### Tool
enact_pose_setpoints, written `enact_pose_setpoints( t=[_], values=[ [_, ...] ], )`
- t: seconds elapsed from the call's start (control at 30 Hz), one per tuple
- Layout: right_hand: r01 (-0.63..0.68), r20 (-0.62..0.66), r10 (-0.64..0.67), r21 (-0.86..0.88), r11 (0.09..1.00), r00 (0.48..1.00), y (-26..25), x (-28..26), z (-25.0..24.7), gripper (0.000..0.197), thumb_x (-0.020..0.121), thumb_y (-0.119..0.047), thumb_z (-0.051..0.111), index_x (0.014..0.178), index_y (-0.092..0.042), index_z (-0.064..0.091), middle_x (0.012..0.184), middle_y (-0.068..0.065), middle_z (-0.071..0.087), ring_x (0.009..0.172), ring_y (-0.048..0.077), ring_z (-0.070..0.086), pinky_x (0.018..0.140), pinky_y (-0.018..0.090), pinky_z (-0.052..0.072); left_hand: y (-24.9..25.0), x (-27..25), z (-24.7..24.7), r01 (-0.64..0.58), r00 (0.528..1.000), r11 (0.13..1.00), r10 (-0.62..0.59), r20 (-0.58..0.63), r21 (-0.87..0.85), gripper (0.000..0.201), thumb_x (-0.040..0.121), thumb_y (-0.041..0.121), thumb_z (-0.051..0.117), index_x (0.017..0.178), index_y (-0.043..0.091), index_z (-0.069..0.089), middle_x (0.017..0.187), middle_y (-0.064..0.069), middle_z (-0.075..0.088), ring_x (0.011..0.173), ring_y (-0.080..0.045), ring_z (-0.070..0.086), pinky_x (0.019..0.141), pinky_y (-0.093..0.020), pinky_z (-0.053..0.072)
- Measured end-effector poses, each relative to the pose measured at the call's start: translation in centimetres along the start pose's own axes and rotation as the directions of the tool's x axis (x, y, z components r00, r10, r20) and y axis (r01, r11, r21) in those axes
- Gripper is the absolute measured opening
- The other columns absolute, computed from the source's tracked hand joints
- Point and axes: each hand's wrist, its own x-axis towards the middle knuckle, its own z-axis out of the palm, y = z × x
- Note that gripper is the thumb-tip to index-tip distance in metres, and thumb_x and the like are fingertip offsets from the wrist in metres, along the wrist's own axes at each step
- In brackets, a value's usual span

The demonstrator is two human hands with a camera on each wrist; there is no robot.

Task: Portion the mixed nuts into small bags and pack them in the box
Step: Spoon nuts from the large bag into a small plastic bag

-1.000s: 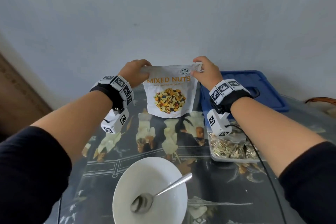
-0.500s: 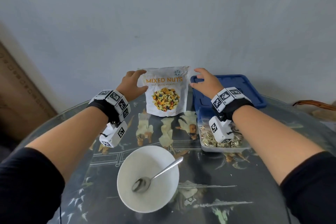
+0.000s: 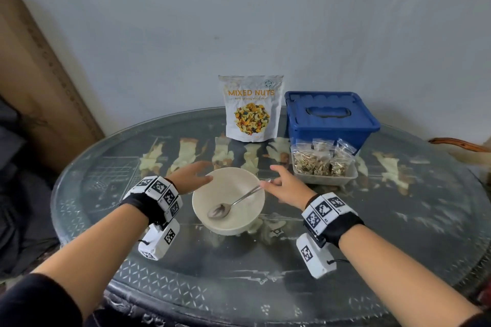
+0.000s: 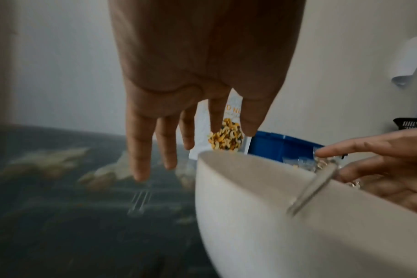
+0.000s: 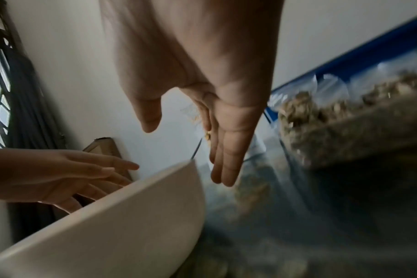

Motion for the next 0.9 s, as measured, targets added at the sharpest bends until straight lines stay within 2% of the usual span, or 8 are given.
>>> enact_pose_setpoints(
  t=[0.13, 0.27, 0.37, 0.5, 0.57, 0.7, 0.8, 0.9],
  values=[
    [-0.101, -0.004, 0.102, 0.116, 0.988, 0.995, 1.6, -0.3, 4.1, 0.083, 0.087, -0.035, 0.062, 0.148, -0.025, 0.006, 0.138, 0.008, 0.046, 0.121, 0.027, 0.050, 0.100, 0.037, 0.042, -1.8, -1.5, 2.8, 0.095, 0.992, 0.992, -0.088, 0.088, -0.087, 0.061, 0.096, 0.032, 0.047, 0.147, 0.019, 0.017, 0.143, -0.003, 0.038, 0.125, -0.026, 0.045, 0.087, -0.038, 0.046],
    [-0.100, -0.090, 0.133, 0.304, 0.948, 0.987, 1.4, 0.4, 5.0, 0.069, 0.086, -0.021, 0.065, 0.142, -0.021, 0.026, 0.130, 0.010, 0.051, 0.112, 0.026, 0.053, 0.090, 0.040, 0.051, -1.9, -1.3, 3.5, 0.182, 0.983, 0.945, -0.175, 0.049, -0.273, 0.055, 0.094, 0.029, 0.050, 0.142, 0.024, 0.023, 0.132, -0.006, 0.047, 0.105, -0.026, 0.055, 0.063, -0.042, 0.058],
    [-0.058, -0.131, 0.096, 0.269, 0.962, 0.987, 0.5, 1.6, 4.4, 0.048, 0.087, -0.017, 0.062, 0.131, -0.015, 0.043, 0.123, 0.011, 0.056, 0.109, 0.025, 0.055, 0.091, 0.043, 0.051, -1.7, 0.0, 3.1, 0.175, 0.984, 0.935, -0.174, 0.032, -0.307, 0.055, 0.094, 0.027, 0.050, 0.142, 0.024, 0.024, 0.131, -0.007, 0.045, 0.101, -0.024, 0.053, 0.056, -0.039, 0.058],
    [-0.067, -0.132, 0.114, 0.315, 0.947, 0.985, -0.9, 4.0, 3.4, 0.044, 0.088, -0.017, 0.062, 0.128, -0.014, 0.046, 0.121, 0.013, 0.056, 0.107, 0.028, 0.056, 0.085, 0.045, 0.054, -1.5, 2.5, 2.1, 0.158, 0.984, 0.924, -0.178, -0.025, -0.348, 0.053, 0.094, 0.025, 0.049, 0.142, 0.024, 0.026, 0.131, -0.009, 0.046, 0.095, -0.024, 0.054, 0.051, -0.035, 0.057],
    [-0.050, -0.151, 0.099, 0.297, 0.954, 0.984, -1.3, 5.3, 2.8, 0.043, 0.088, -0.018, 0.061, 0.128, -0.012, 0.047, 0.122, 0.011, 0.056, 0.106, 0.026, 0.055, 0.083, 0.038, 0.053, -1.3, 3.9, 1.8, 0.151, 0.980, 0.922, -0.188, -0.069, -0.358, 0.052, 0.094, 0.023, 0.049, 0.141, 0.022, 0.027, 0.130, -0.010, 0.048, 0.095, -0.026, 0.056, 0.055, -0.036, 0.057],
    [-0.045, -0.184, 0.092, 0.245, 0.969, 0.979, -1.8, 7.9, 2.0, 0.042, 0.090, -0.017, 0.059, 0.130, -0.008, 0.048, 0.124, 0.011, 0.054, 0.112, 0.026, 0.052, 0.087, 0.031, 0.046, -1.0, 6.6, 1.4, 0.126, 0.971, 0.957, -0.173, -0.164, -0.262, 0.052, 0.095, 0.020, 0.048, 0.142, 0.012, 0.028, 0.133, -0.015, 0.048, 0.115, -0.032, 0.051, 0.089, -0.038, 0.046],
    [-0.064, -0.196, 0.112, 0.234, 0.970, 0.974, -1.6, 9.5, 1.8, 0.043, 0.089, -0.020, 0.060, 0.129, -0.009, 0.049, 0.125, 0.013, 0.055, 0.112, 0.028, 0.052, 0.095, 0.043, 0.048, -1.2, 8.0, 1.4, 0.146, 0.972, 0.947, -0.192, -0.138, -0.287, 0.053, 0.095, 0.023, 0.048, 0.143, 0.012, 0.028, 0.135, -0.014, 0.046, 0.116, -0.032, 0.051, 0.092, -0.042, 0.047],
    [-0.106, -0.149, 0.137, 0.201, 0.974, 0.979, -1.2, 9.9, 1.5, 0.049, 0.090, -0.027, 0.059, 0.133, -0.009, 0.045, 0.128, 0.012, 0.053, 0.113, 0.029, 0.053, 0.094, 0.044, 0.049, -1.3, 8.8, 1.3, 0.168, 0.973, 0.953, -0.202, -0.114, -0.252, 0.052, 0.095, 0.027, 0.047, 0.142, 0.013, 0.028, 0.136, -0.011, 0.046, 0.116, -0.031, 0.052, 0.088, -0.036, 0.047]
  ],
)
